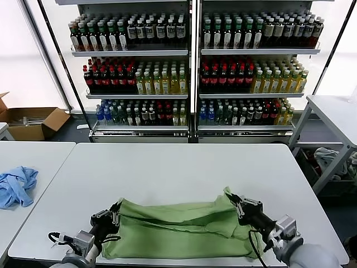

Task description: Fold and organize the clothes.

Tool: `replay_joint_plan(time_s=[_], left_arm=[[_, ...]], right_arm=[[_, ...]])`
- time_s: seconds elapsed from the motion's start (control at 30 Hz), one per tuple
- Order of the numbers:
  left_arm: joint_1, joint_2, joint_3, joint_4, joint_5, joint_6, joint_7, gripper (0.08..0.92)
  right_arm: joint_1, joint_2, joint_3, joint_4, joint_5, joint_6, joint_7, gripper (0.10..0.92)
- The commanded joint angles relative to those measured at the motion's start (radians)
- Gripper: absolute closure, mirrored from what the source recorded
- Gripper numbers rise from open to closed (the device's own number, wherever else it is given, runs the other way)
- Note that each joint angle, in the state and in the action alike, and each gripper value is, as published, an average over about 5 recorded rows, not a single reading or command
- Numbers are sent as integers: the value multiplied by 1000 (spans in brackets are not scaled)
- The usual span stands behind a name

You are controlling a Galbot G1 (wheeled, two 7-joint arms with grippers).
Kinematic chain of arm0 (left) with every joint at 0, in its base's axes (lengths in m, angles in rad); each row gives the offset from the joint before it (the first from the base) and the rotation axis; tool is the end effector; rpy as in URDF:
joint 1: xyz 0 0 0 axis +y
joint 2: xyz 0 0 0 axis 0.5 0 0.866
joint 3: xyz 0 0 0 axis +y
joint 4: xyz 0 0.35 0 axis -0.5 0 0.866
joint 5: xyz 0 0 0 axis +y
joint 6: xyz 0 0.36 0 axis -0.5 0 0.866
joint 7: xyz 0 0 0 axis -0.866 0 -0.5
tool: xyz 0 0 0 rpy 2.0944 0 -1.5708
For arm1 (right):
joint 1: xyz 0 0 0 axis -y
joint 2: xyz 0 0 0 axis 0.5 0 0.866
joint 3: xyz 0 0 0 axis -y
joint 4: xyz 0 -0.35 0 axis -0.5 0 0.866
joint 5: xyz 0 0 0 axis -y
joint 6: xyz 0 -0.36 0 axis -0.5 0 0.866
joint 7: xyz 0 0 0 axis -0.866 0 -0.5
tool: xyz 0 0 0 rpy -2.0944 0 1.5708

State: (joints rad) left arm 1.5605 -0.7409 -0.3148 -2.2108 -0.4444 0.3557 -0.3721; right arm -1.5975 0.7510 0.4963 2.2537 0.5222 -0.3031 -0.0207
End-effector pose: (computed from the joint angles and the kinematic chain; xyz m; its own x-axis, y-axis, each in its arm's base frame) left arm 0.1796 0.0592 -0.2566 -0.9072 0.1298 0.4001 0.2560 0.9252 0.2802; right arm 0.1912 -0.0846 -0.2222 -0.8334 -0.4298 0.3474 -0.4955 0.8595 -0.1254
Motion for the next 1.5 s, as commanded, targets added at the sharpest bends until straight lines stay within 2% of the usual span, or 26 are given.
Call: replay_joint_plan(time_s=[0.03, 0.3, 0.47, 0.7, 0.87, 1.07, 1.2, 1.33, 1.5], left_arm=[[41, -7, 14, 2, 50, -9, -19, 918], [20, -55, 50, 67, 74, -4, -62, 918], [33, -61, 58, 80, 95, 17, -98, 918], [40, -55, 81, 72, 48, 40, -101, 918], [36, -57, 83, 69, 47, 39, -103, 884], [50, -40, 46, 37, 79, 49, -116, 725], [73, -32, -5, -29, 77, 55, -139, 604], [130, -57, -85, -140, 39, 55, -155, 491], [208, -114, -126, -249, -41, 33, -151, 344]], right_arm=[[-185, 38, 69, 28, -41, 69, 63, 917], [-145, 125, -27, -46, -32, 122, 314, 917], [-109, 159, -53, -67, 35, 103, 453, 917], [-107, 186, -80, -88, 66, 71, 522, 901], [-104, 204, -72, -73, 93, 36, 595, 761], [-95, 210, -36, 3, 59, 15, 603, 587], [-63, 218, 1, 54, 54, 1, 599, 475], [-58, 213, 48, 110, 21, 23, 539, 353], [-107, 186, 71, 100, -27, 139, 370, 233]])
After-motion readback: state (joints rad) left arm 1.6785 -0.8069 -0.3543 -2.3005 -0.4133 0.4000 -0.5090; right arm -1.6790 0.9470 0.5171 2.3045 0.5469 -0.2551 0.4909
